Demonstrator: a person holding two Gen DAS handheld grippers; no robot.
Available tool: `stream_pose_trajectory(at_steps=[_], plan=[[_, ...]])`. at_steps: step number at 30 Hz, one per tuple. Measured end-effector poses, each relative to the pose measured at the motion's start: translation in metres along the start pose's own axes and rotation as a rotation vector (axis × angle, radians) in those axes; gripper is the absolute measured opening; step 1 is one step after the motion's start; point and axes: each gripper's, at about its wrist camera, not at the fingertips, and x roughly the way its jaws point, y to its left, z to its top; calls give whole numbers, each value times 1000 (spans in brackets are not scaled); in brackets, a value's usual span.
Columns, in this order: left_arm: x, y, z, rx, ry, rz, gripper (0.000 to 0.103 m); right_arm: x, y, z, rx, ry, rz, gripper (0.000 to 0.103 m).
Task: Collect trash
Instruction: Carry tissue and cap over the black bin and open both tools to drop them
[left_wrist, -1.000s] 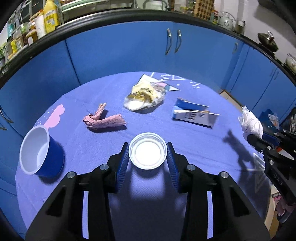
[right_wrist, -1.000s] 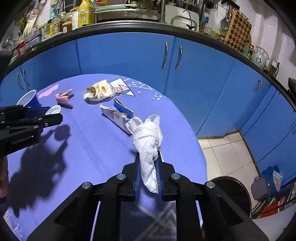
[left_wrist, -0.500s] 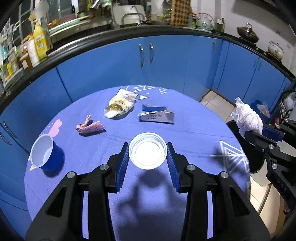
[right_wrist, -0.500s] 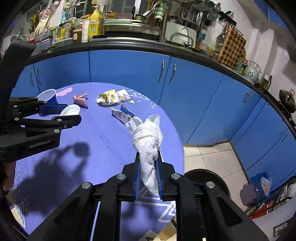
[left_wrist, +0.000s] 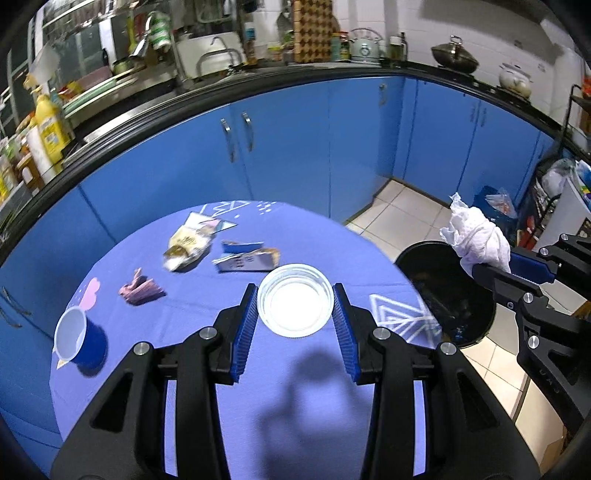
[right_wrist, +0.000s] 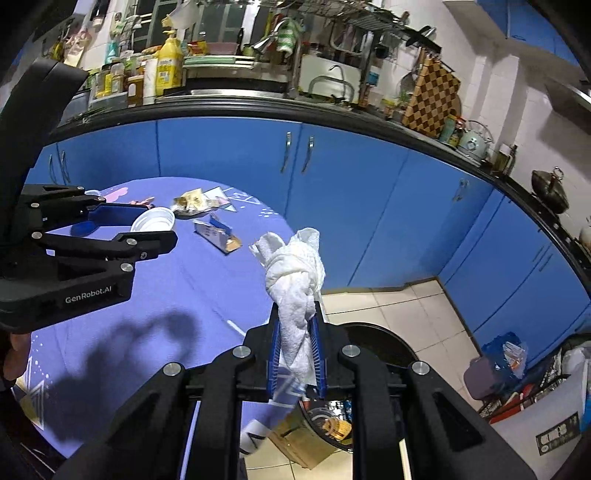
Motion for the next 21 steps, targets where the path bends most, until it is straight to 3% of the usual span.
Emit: stream_pose_trajectory(at_steps=[21], plan=[[6, -67, 35, 86, -15, -40, 41, -26, -71, -2, 94, -98, -132, 17]])
